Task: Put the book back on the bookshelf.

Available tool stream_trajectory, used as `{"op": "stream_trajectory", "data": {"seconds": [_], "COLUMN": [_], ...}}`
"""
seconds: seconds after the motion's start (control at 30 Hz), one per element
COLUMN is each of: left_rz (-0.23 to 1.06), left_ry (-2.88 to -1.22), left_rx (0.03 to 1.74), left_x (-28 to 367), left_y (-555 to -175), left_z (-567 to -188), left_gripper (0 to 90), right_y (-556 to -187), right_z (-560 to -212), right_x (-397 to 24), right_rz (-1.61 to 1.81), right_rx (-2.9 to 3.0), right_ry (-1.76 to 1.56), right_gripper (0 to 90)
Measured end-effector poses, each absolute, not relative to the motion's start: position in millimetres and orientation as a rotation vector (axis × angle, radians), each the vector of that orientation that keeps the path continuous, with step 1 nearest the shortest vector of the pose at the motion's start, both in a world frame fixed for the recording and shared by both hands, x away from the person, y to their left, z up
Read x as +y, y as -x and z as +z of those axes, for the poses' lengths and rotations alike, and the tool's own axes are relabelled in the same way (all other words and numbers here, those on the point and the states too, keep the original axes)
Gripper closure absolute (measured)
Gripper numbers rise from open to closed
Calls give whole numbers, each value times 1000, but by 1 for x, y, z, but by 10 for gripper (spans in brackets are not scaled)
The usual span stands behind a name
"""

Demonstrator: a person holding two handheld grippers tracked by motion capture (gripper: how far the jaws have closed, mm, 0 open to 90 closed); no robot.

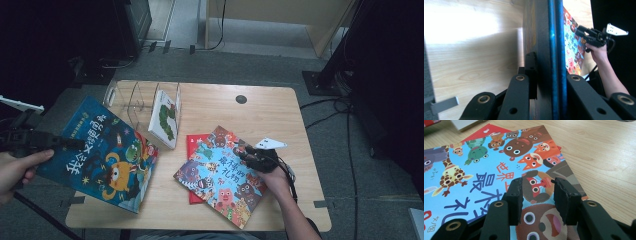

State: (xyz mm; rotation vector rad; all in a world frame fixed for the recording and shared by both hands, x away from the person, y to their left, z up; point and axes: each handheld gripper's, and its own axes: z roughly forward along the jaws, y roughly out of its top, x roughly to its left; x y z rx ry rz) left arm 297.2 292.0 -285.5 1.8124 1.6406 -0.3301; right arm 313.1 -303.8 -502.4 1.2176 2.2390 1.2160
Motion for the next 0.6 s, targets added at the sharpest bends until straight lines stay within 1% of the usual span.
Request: {"op": "stream_trajectory", "data": {"seconds": [0.23, 0.43, 0.6], "left_rz": [-246, -230, -183], "left_ry": [-1819, -1790, -1808], "left_rx": [1709, 1753, 1775], "left_x": [304, 319, 319], "left_y": [-312, -320, -328], "left_z": [-278, -278, -270], "left_gripper": [813, 815, 816], "right_y": [-313, -313, -313], "right_z": [-502, -503, -503], "right_x": [-304, -303, -303], "right_rz": [1216, 1213, 1211], "right_rx": [2240, 2243, 2245], "right_ry": [-1216, -1214, -1212], "right_gripper": [592, 594, 596]}}
